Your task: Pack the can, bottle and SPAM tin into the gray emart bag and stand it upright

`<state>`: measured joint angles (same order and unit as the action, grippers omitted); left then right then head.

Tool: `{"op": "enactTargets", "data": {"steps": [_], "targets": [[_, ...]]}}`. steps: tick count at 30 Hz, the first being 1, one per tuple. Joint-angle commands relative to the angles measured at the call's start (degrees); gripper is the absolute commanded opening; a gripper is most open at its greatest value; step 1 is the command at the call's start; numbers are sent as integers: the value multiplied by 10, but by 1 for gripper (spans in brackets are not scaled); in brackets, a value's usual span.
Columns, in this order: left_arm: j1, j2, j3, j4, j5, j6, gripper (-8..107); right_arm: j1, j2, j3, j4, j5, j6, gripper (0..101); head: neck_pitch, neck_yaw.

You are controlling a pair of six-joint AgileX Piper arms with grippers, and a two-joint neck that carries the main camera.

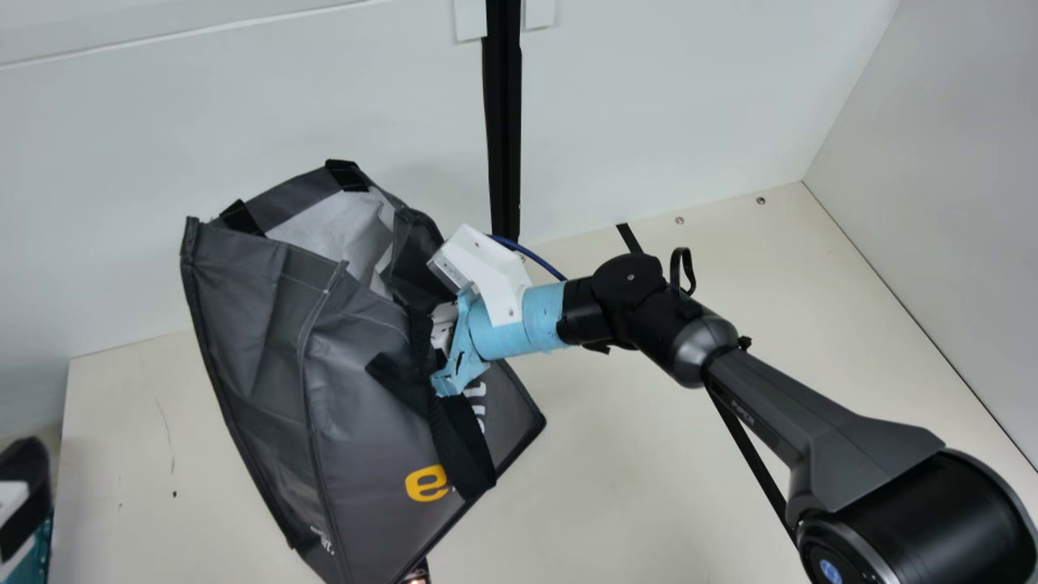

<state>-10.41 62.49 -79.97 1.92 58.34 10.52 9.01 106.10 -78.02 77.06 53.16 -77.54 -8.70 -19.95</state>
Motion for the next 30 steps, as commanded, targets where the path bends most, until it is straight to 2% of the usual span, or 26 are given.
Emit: {"op": "enactTargets", "data": {"steps": [1,13,14,24,25,30], "targets": [[-12,-12,6,67,4,-33,90,0,0,0,0,0,0,0,-13,0],[-83,-90,38,198,55,-145,90,0,0,0,0,0,0,0,-13,0],[-77,-83,35,179,51,-131,90,0,0,0,0,0,0,0,-13,0],[-82,-90,37,197,55,-145,90,0,0,0,0,0,0,0,-13,0],[-82,-90,37,197,56,-145,90,2,-20,9,-8,0,15,0,-13,0],[-82,-90,37,197,56,-145,90,-10,-32,10,-2,-1,19,0,-13,0]]}}
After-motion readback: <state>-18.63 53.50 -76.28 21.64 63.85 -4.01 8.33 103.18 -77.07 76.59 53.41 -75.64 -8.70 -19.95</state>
